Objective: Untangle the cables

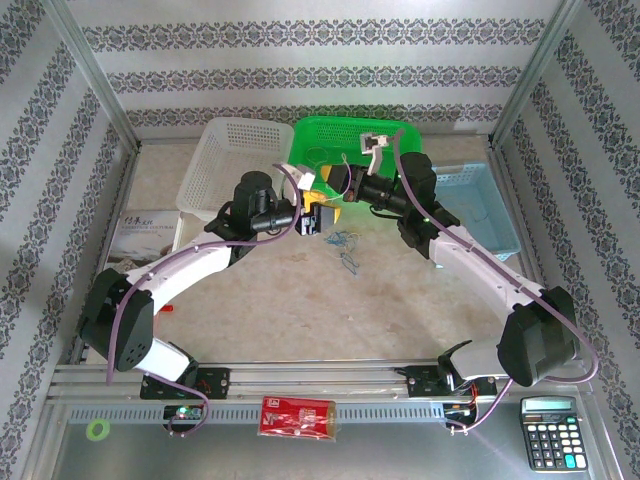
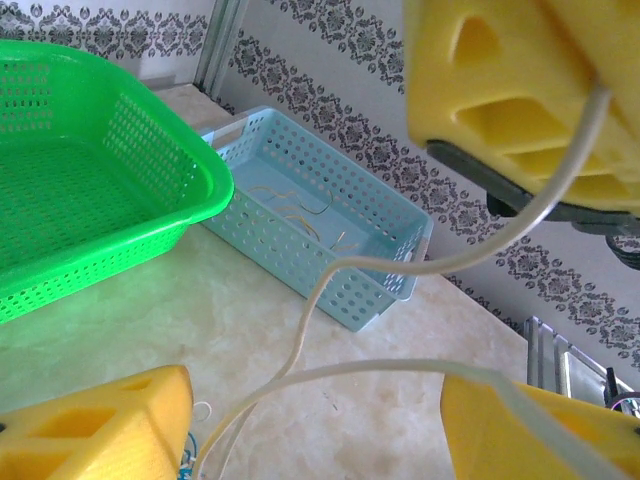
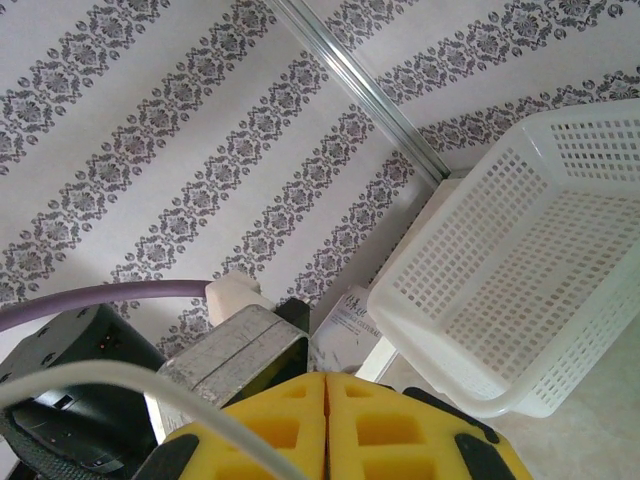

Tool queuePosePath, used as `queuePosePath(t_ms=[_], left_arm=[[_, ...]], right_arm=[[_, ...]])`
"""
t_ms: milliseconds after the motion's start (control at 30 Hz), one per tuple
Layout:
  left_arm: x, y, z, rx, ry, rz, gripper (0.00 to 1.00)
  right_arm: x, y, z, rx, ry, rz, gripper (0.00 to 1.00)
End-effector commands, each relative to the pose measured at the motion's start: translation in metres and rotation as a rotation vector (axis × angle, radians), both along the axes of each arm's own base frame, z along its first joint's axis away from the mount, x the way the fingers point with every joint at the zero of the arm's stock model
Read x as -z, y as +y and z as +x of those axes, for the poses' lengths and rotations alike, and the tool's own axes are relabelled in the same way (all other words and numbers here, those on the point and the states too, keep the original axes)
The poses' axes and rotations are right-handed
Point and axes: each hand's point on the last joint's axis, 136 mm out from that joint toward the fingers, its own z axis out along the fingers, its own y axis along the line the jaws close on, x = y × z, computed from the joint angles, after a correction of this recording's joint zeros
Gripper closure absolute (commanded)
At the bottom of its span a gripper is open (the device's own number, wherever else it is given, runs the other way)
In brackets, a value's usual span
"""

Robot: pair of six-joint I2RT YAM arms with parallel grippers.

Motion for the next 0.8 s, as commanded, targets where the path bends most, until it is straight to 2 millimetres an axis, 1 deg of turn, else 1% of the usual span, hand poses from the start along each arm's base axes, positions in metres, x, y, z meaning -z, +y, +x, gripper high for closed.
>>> queuePosePath(t_ms=[0, 233, 300, 367, 433, 467, 533, 567, 600, 633, 667, 700, 767], left_arm=[[-0.012, 0.003, 0.005, -0.003, -0.061, -0.013, 0.33], [-0.012, -0.006, 0.020, -0.008, -0.058, -0.023, 0.32], [-0.014, -0.009, 0.024, -0.005, -0.055, -0.040, 0.34], [-0.016, -0.011, 0.027, -0.009, -0.057, -0.057, 0.39], [-0.018, -0.012, 0.030, -0.009, -0.056, -0.069, 0.47], [-0.018, -0.012, 0.030, -0.008, -0.054, -0.071, 0.53], [-0.020, -0.012, 0.030, -0.012, -0.058, -0.075, 0.69], [-0.020, -0.012, 0.030, -0.016, -0.062, -0.076, 0.82], [-0.021, -0.011, 0.030, -0.019, -0.062, -0.076, 0.90], [-0.022, -0.011, 0.031, -0.022, -0.063, -0.077, 0.97], [-0.022, -0.011, 0.031, -0.025, -0.064, -0.075, 1.00], [-0.023, -0.010, 0.031, -0.029, -0.066, -0.076, 1.00], [-0.025, -0.008, 0.032, -0.039, -0.069, -0.074, 1.00]], right_arm=[[-0.017, 0.004, -0.005, -0.029, -0.040, 0.031, 1.00], [-0.019, 0.011, -0.013, -0.050, -0.043, 0.036, 1.00], [-0.019, 0.012, -0.015, -0.052, -0.042, 0.036, 1.00], [-0.018, 0.013, -0.015, -0.056, -0.039, 0.036, 1.00], [-0.018, 0.013, -0.015, -0.053, -0.038, 0.035, 1.00], [-0.017, 0.012, -0.014, -0.048, -0.037, 0.034, 1.00], [-0.015, 0.010, -0.012, -0.035, -0.036, 0.031, 1.00], [-0.015, 0.008, -0.011, -0.030, -0.034, 0.031, 1.00], [-0.014, 0.005, -0.009, -0.022, -0.033, 0.030, 1.00], [-0.013, 0.003, -0.008, -0.014, -0.031, 0.030, 0.98], [-0.012, 0.000, -0.006, -0.006, -0.028, 0.029, 0.92], [-0.011, -0.004, -0.005, 0.003, -0.027, 0.028, 0.82], [-0.009, -0.013, -0.004, 0.023, -0.027, 0.026, 0.70]])
